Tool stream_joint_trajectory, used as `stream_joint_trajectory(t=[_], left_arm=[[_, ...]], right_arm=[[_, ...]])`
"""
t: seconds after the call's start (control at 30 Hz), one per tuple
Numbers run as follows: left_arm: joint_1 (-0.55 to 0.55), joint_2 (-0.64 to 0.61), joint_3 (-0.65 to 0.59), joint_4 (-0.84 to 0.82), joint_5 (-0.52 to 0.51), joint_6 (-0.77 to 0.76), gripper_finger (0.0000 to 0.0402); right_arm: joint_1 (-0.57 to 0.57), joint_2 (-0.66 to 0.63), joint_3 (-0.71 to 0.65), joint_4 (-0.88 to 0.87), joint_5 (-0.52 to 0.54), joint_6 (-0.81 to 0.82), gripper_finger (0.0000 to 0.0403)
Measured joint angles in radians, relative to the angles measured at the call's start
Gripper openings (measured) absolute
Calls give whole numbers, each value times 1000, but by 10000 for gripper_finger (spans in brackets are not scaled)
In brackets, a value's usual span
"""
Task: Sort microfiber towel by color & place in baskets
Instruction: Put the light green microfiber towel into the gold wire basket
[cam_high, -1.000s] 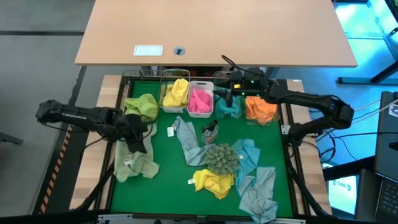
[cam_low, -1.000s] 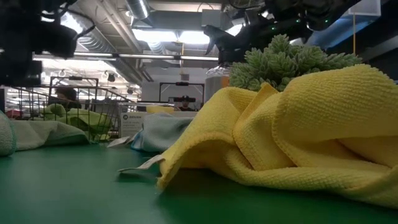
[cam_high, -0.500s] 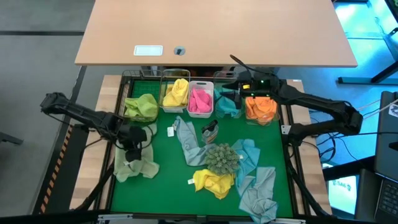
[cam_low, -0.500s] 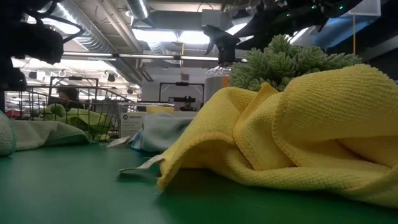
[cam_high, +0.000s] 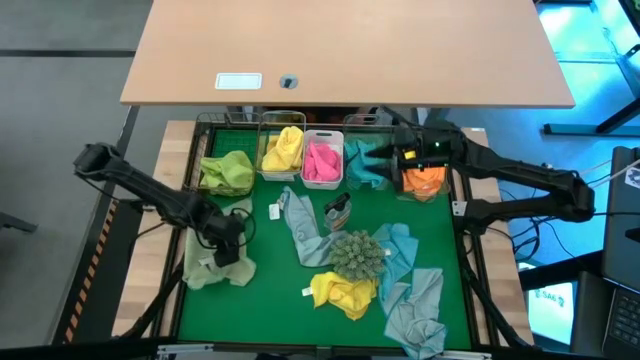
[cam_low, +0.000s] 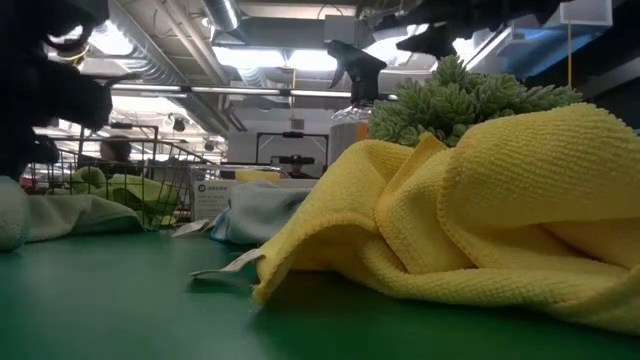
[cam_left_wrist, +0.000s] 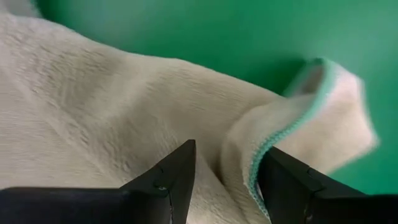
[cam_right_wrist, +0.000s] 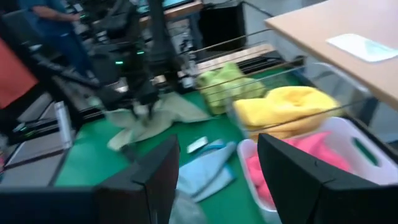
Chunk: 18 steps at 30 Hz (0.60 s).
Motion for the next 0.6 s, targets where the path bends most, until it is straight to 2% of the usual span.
stream_joint_trajectory(t=[0.37,0.6], left_arm=[[0,180,2,28,-39,0,157],[0,242,8,50,-47,-3,157]], right_arm=[[207,-3,0,-1,1,0,215],[306,-3,0,-32,3,-1,215]])
